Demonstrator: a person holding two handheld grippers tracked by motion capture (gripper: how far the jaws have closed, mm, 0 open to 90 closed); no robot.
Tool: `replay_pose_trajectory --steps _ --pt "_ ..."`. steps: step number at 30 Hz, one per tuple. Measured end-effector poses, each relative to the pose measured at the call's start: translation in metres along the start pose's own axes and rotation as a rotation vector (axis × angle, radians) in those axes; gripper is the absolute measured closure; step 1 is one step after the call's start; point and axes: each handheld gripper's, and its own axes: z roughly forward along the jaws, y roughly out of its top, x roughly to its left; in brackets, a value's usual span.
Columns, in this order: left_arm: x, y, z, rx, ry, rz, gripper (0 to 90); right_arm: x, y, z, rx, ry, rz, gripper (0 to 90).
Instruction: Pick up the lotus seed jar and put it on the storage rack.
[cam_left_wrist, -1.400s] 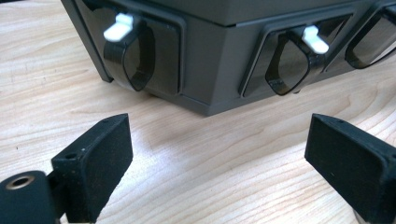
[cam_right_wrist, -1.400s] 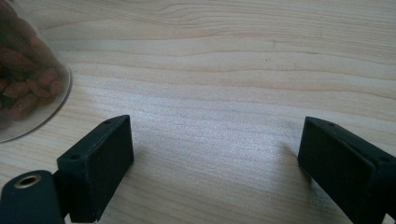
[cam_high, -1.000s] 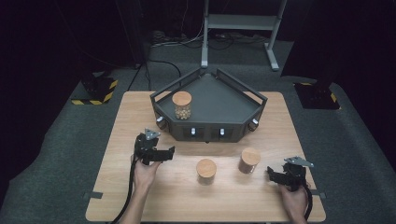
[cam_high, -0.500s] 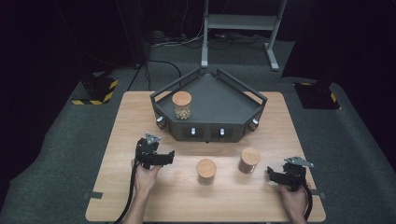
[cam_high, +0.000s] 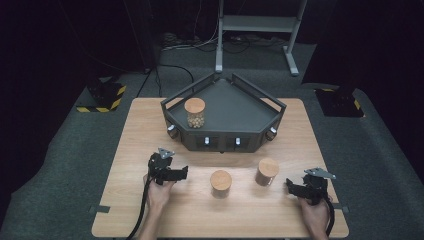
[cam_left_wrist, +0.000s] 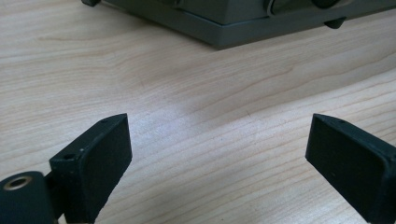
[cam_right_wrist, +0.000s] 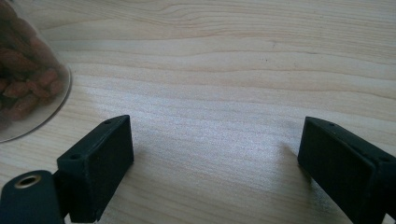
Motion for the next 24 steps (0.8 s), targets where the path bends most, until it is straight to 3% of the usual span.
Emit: replay_pose_trajectory --steps 6,19,24 --pt "-0.003 -0.004 0.006 0.016 0.023 0.021 6.6 0.0 0.0 0.0 0.0 -0.001 0.001 10.1" --pt "-0.001 -0.016 0.018 0.032 0.052 -0.006 5.9 0.0 0.0 0.0 0.0 -0.001 0.002 10.1" --pt "-0.002 -0.021 0.022 0.04 0.064 0.016 5.7 0.0 0.0 0.0 0.0 -0.002 0.002 10.1"
